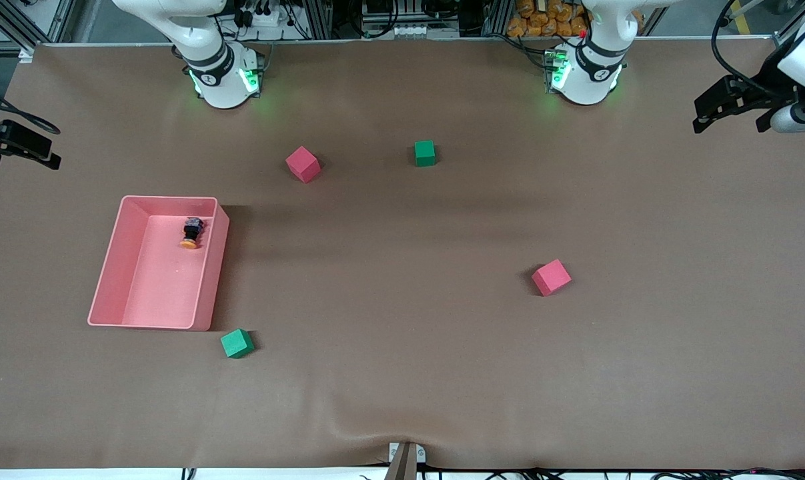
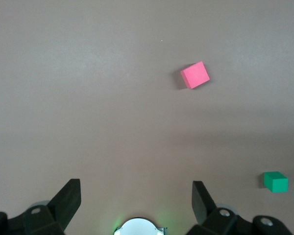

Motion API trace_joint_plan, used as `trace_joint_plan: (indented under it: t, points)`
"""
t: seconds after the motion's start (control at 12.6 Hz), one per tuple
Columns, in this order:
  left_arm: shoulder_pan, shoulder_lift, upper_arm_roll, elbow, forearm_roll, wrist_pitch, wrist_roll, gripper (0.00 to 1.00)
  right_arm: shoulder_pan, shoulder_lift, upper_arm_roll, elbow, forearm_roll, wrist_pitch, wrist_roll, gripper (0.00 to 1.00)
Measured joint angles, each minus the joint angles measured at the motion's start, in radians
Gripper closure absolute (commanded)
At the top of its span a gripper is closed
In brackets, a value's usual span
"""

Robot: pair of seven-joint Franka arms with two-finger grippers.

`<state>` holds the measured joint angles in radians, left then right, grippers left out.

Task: Place and upright button with both arms
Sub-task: 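Reach the right gripper over the button in the pink tray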

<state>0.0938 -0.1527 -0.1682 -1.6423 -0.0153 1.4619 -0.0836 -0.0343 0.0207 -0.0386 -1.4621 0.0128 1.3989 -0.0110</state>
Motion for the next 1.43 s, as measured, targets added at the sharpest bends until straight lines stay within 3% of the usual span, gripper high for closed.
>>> trace_joint_plan:
  t: [0.56, 0.79, 1.11, 1.43]
  points:
    - [0.000, 0.036, 0.006, 0.049, 0.025, -0.001, 0.001, 0.00, 0.000, 0.000, 0.000, -0.010, 0.000, -0.007, 0.000, 0.00]
    - [-0.001, 0.067, 0.003, 0.054, 0.025, -0.001, 0.000, 0.00, 0.000, 0.002, 0.000, -0.071, 0.000, -0.005, 0.000, 0.00]
    - [0.008, 0.082, 0.027, 0.088, 0.029, -0.001, 0.003, 0.00, 0.000, 0.011, 0.000, -0.248, 0.000, 0.139, 0.000, 0.00]
    - [0.017, 0.102, 0.040, 0.099, 0.040, -0.001, 0.064, 0.00, 0.003, 0.023, 0.000, -0.507, -0.017, 0.431, 0.000, 0.00]
